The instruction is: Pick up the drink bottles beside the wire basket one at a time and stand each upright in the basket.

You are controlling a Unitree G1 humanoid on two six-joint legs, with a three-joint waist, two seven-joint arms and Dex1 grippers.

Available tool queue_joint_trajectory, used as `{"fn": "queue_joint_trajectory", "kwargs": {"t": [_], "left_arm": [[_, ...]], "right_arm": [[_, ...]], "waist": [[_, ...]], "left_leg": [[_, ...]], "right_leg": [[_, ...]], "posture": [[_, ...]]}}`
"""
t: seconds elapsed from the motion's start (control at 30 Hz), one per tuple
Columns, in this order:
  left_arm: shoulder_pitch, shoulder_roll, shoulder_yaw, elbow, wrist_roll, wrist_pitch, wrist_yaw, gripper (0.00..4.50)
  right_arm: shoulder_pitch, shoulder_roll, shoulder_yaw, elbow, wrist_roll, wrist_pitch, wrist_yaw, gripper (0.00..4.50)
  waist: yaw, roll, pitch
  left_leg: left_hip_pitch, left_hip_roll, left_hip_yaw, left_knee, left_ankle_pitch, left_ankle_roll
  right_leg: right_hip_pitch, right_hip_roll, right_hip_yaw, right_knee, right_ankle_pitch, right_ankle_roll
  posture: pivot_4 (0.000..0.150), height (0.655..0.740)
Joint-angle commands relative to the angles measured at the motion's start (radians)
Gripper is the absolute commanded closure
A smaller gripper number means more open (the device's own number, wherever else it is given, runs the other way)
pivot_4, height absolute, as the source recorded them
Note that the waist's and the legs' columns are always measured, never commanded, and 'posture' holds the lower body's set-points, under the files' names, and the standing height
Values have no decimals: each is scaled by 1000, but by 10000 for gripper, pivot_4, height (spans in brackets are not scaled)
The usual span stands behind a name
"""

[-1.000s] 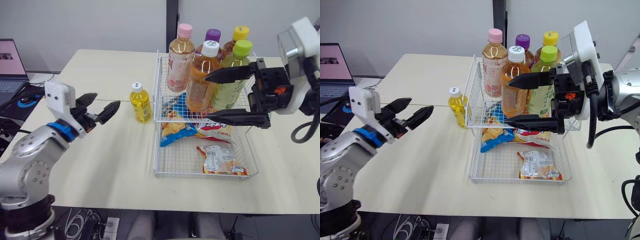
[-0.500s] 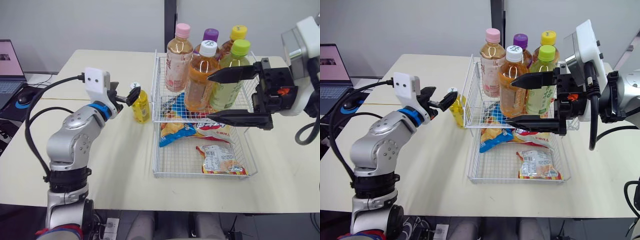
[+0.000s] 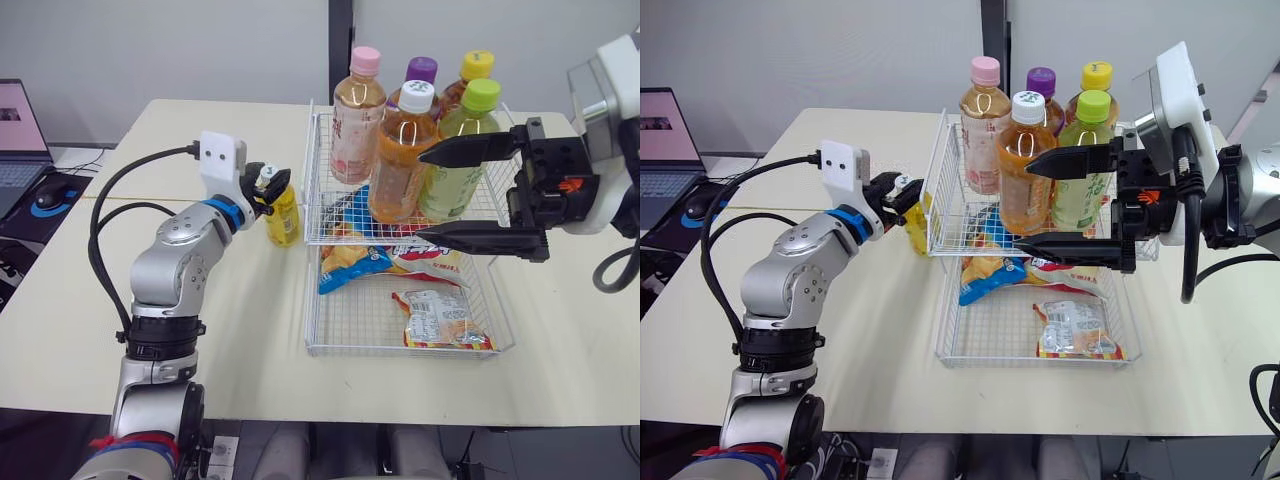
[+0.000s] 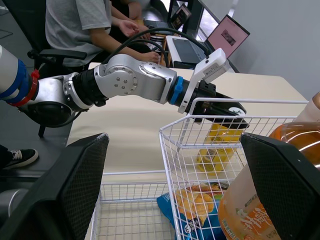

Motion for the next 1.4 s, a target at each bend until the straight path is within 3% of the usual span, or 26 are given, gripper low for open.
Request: {"fn": "queue_joint_trajectory", "kwargs": {"t": [0.03, 0.43, 0.67, 0.83, 1.0, 1.2, 1.4], "left_arm": [[-15, -4, 1, -31, 7, -12, -7, 31411], [52, 63, 71, -166, -42, 55, -45, 31405], [14, 286, 171, -164, -127, 113, -205, 31405], [-153, 519, 249, -17, -282, 266, -430, 31405], [-354, 679, 184, 148, -337, 338, -639, 31405], [-676, 710, 55, 338, -314, 391, -803, 31405], [-929, 623, -82, 496, -255, 403, -930, 31405]], "right_arm": [[-1, -12, -43, -14, 13, -5, -8, 0], [24, -69, -81, 7, -9, -6, 3, 0], [55, -113, -116, 11, -22, -9, -3, 0], [106, -158, -156, 18, -49, -40, 32, 0], [155, -163, -201, 28, -95, -102, 57, 0], [186, -184, -263, 51, -85, -119, 101, 0], [239, -200, -322, 40, -64, -116, 129, 0]], "waist": [[1, 0, 0], [0, 0, 0], [-8, 0, 0], [-6, -2, 2], [-7, -2, 2], [-13, -3, 2], [-27, -2, 2]], "left_leg": [[0, 0, 0, 0, 0, 0], [-1, 0, 0, 0, 0, 0], [-1, 1, 0, 0, 0, 0], [-4, 1, -1, 0, 0, 0], [-4, 0, 1, 0, 0, 0], [-4, 0, 2, 0, 0, 0], [-4, 0, 3, 0, 0, 0]], "right_leg": [[0, 0, 0, 0, 0, 0], [0, 0, 0, 0, 0, 0], [-1, 1, 0, 0, 0, 0], [-2, 1, -3, -1, 0, 0], [-2, 1, -4, -2, -1, 1], [-2, 1, -4, -1, -1, 1], [-2, 1, -3, 0, -1, 2]], "posture": [[1500, 7400], [1500, 7400], [1500, 7400], [1500, 7400], [1500, 7400], [1500, 7400], [1500, 7400]]}}
